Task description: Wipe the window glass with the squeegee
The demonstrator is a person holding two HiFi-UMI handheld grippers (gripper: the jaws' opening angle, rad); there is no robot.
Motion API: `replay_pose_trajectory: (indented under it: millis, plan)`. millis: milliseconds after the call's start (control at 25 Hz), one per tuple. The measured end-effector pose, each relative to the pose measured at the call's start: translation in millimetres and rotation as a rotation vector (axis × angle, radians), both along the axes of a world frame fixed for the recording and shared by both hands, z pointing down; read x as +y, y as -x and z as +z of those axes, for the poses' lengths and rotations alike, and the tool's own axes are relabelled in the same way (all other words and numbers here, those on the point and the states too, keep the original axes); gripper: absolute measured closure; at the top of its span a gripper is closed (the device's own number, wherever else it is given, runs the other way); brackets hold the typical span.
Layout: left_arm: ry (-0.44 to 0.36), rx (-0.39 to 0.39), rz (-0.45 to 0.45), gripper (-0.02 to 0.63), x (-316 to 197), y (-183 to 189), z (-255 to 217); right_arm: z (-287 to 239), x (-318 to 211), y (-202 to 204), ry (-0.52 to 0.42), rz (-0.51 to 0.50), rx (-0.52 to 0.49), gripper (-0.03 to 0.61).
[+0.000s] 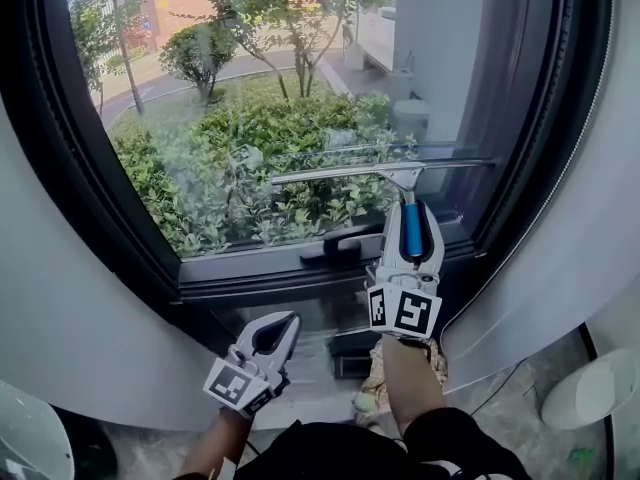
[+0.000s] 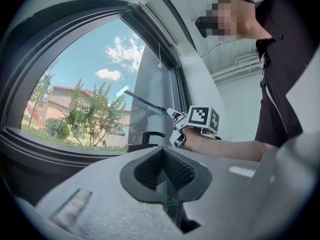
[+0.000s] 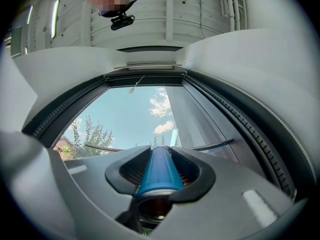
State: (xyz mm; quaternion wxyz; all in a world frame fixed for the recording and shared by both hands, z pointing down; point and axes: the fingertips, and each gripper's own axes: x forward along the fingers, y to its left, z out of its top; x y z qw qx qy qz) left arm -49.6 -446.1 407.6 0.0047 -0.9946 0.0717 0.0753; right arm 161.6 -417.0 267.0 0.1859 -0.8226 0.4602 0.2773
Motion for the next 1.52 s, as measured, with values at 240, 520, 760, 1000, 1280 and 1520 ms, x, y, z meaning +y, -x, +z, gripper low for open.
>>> replay_pose_trajectory:
  millis: [240,520,760,1000,1280,1520]
  plan:
    - [0.004,-0.007,0.008,0.614,0.1,-1.3,3.2,10.3,0.3,0.2,0.02,0.001,-0.009,0.445]
    - [0.007,-0.007,0.02,0.614,1.9,-3.5,3.3,20.2,0.4,-0.3,0.043,0.001,-0.02,0.445]
    - [0.014,-0.021,0.024,0.612,4.2,-2.2,8.6,25.1,0.6,0.5,0.049,0.001,-0.023,0.445]
    - [0.015,-0.026,0.026,0.614,4.1,-1.9,8.4,37.1,1.3,0.6,0.063,0.002,-0.044,0.445]
    - [0.021,-0.033,0.029,0.614,5.4,-1.7,13.0,45.5,0.6,0.9,0.08,0.004,-0.054,0.445]
    - [0.028,-0.032,0.036,0.614,9.1,-4.0,15.3,56.6,1.1,0.6,0.103,0.003,-0.063,0.445]
